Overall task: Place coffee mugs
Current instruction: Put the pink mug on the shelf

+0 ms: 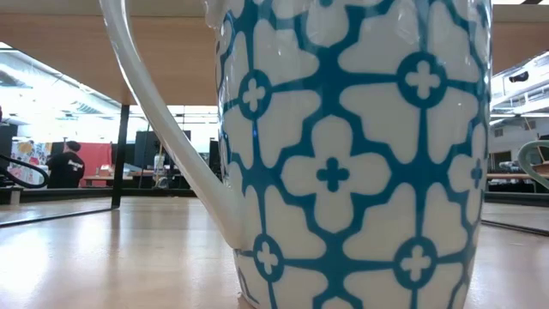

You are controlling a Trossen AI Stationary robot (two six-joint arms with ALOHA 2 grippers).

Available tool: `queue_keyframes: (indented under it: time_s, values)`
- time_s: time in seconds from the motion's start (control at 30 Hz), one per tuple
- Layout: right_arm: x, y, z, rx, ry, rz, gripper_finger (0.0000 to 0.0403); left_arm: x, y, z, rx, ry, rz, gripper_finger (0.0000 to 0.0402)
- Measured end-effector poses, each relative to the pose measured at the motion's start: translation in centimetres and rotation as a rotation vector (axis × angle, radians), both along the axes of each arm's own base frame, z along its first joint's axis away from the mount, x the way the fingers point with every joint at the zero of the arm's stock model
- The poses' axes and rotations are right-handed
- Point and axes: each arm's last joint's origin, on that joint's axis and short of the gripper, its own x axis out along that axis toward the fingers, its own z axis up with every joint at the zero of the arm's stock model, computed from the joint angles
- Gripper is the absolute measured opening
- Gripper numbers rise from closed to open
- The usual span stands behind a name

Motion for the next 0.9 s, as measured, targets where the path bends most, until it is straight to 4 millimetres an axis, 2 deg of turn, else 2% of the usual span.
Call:
queue_keyframes:
  time_s: [0.63,0.9]
  values:
    - [-2.7,0.8,-0.4,0.040,0.060,-0.044,0.0064,0.0,0.0,0.0,0.000,-0.001,0.000,0.0151]
    - [-3.9,0.8,0.2,0.068,0.086,-0.001,0.0064,0.0,0.0,0.0,0.000,0.000,0.000,0.0151]
